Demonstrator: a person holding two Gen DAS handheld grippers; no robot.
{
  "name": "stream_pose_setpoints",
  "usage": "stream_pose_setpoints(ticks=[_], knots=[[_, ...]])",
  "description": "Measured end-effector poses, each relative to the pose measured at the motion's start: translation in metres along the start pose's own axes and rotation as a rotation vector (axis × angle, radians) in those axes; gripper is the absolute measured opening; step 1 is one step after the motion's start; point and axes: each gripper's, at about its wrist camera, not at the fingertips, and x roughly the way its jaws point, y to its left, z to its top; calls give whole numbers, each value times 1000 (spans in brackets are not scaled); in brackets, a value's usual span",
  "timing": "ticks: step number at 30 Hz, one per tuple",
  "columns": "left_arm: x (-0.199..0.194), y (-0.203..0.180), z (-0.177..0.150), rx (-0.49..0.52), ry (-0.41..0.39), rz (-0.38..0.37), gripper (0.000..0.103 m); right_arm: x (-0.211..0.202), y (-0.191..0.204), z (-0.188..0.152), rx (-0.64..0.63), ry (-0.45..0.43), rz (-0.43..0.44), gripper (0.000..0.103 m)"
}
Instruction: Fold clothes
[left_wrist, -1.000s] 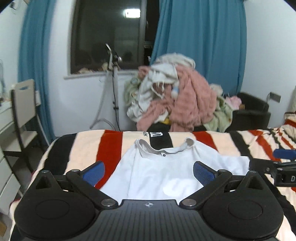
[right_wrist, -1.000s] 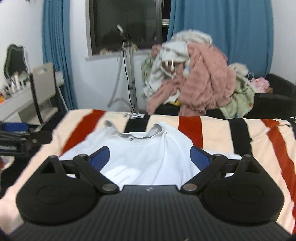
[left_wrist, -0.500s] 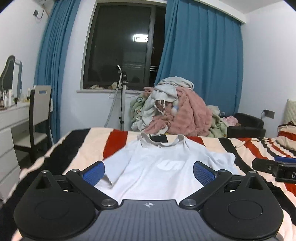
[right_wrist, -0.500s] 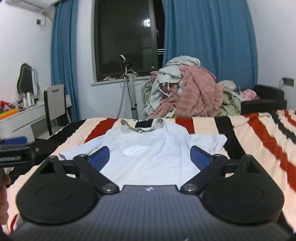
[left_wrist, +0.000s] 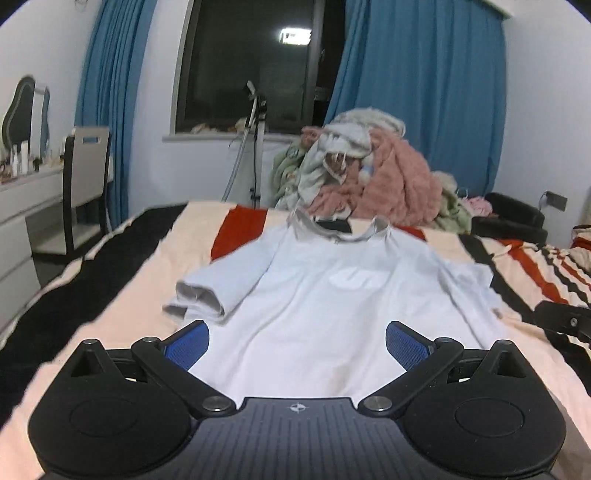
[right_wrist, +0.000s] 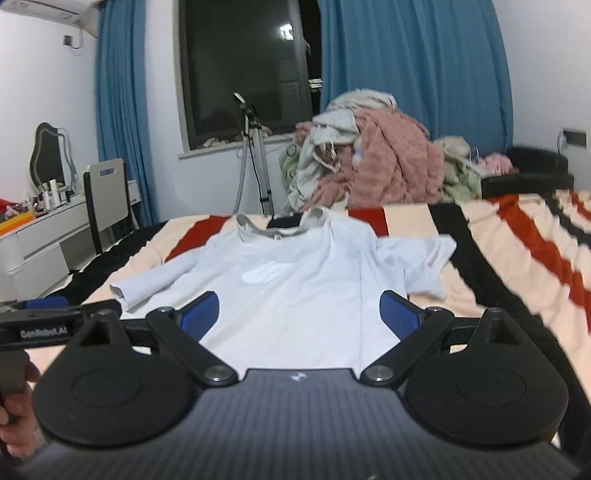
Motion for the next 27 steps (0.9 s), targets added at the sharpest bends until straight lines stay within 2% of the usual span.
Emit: stream_pose_setpoints(ticks=[3,4,6,10,11,12,16,19,21,22,24,25,27], knots=[[13,6,1,-36,29,32,102,10,-6,-4,44,33,8,92],[17,9,3,-44,32,43,102,12,-7,-5,54,35,6,77],[26,15,6,-60,34,68,102,16,-9,-6,58,44,-21,64],[48,39,18,-130,31,100,100,26,-18,-8,108,46,-20,69],[55,47,22,-162,34,109,99,29,-21,-8,128,50,-15,74],[63,56,25,-192,37,119,97,33,-26,-9,154,57,-14,84],[94,87,35,-312,46,124,89,47,-31,-14,207,85,8,85],[122,111,38,-393,55,103,73,57,-31,-17,223,99,14,85],[139,122,39,-437,70,60,54,63,-31,-18,220,103,14,85],[148,125,41,-440,90,33,49,65,-30,-19,216,107,11,85],[160,128,47,-408,130,31,16,70,-29,-21,208,115,6,85],[166,130,51,-395,145,30,11,72,-29,-22,207,121,2,85],[170,143,66,-390,114,19,5,76,-30,-23,206,131,-5,85]])
